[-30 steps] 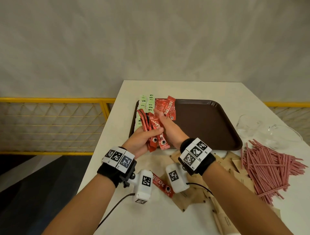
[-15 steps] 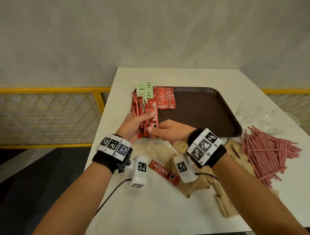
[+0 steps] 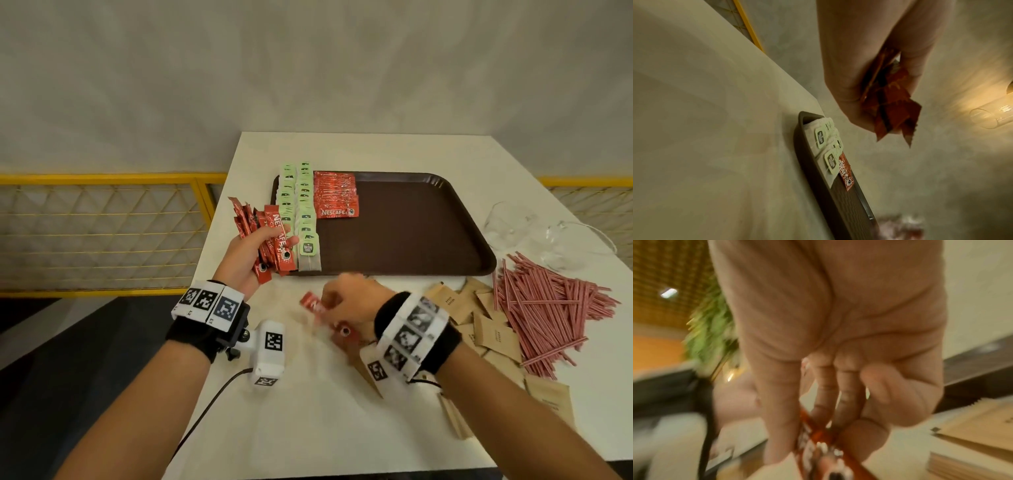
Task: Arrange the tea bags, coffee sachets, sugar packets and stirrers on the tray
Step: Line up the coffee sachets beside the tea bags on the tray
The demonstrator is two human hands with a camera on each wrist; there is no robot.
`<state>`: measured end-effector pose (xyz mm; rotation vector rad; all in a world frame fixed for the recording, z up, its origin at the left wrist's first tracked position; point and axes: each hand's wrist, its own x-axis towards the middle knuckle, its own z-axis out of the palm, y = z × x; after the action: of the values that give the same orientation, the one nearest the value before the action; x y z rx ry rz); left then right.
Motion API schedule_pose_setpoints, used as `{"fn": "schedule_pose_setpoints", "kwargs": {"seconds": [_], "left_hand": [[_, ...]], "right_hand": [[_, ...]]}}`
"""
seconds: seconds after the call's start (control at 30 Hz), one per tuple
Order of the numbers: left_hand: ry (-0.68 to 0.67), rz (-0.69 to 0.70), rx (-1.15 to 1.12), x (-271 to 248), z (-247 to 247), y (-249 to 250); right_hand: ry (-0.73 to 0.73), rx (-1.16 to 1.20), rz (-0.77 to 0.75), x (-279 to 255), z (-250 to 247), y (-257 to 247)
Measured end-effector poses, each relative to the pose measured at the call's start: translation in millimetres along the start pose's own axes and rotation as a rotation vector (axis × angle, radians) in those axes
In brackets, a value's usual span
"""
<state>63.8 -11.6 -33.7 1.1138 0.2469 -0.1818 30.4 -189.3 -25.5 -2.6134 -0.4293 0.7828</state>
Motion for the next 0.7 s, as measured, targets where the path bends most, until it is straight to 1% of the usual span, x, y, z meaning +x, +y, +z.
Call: {"fn": "schedule_pose_setpoints", "kwargs": {"seconds": [0.03,0.1,0.2,0.27,0.4,0.5,0.57,0.6,0.7], "left_hand": [[-0.003,0.005,-0.003,0.5,-1.0,1.0],[-0.019,-0.013,-0.002,1.0,1.4,1.1],[-0.119,-0.020,0.028,-2.1,14.4,-3.5],[-0.172,0.012,0.061,-4.2,20.4,-6.7],[-0.200,0.101,0.097,-1.2,20.5,-7.9],[-0.150,0.110,0.123,3.4,23.3,-7.6],[-0.098,0.106,0.082,9.5,23.5,-6.5],[-0.066,0.100,0.053,12.0,23.4,-4.9],[-0.005,0.067,-0.004,21.3,22.8,-1.7]], "right_hand": [[0.031,0.139,-0.010,0.3,-8.1,3.9],[0.086,0.347,-0.066,1.1,-24.4,9.6],[0.148,0.577,-0.137,5.6,-38.9,13.0],[0.162,0.631,-0.155,11.4,-43.9,14.9],[0.172,0.689,-0.198,20.3,-48.9,16.3],[0.174,0.681,-0.264,26.4,-52.0,17.7],[0.143,0.679,-0.284,29.8,-54.9,21.2],[0.128,0.719,-0.274,31.6,-57.2,24.7],[0.130,0.963,-0.211,38.7,-66.1,36.8]]}}
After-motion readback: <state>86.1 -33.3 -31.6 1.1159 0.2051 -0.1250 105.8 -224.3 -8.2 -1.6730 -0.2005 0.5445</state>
